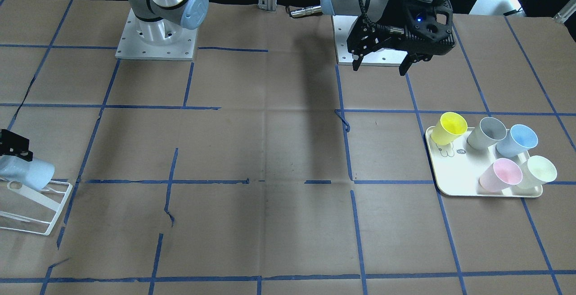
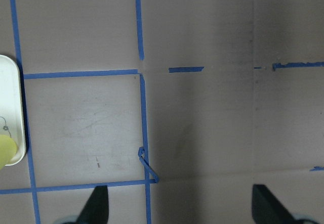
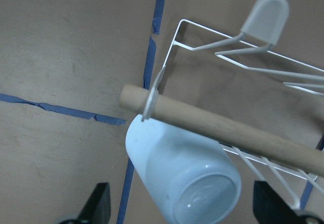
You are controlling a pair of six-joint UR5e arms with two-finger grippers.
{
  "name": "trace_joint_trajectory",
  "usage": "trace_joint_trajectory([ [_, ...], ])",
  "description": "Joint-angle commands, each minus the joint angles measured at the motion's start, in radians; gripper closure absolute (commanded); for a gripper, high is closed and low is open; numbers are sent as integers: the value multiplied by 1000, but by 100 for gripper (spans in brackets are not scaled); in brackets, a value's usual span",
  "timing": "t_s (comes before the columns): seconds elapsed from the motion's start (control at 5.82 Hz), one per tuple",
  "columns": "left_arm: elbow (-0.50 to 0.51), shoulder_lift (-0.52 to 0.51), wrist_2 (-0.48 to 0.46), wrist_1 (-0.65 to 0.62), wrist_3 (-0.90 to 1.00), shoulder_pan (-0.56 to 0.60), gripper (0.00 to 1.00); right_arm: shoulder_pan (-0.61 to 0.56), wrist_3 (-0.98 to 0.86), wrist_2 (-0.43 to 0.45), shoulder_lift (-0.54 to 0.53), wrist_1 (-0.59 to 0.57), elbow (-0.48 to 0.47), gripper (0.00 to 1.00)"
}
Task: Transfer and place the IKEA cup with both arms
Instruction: 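Lower the right gripper and close it on the light blue cup's rim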
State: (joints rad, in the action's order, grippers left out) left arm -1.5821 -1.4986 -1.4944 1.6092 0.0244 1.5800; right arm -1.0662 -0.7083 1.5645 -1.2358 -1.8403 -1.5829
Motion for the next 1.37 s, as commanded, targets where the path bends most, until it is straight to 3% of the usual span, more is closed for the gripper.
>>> trace_joint_trajectory([
  [0.0, 1, 0, 0, 0, 0, 0, 1, 0, -2, 0, 1, -85, -60, 0],
  [1.2, -1, 0, -1, 0, 0, 0, 1, 19, -17, -7, 12, -80, -66, 0],
])
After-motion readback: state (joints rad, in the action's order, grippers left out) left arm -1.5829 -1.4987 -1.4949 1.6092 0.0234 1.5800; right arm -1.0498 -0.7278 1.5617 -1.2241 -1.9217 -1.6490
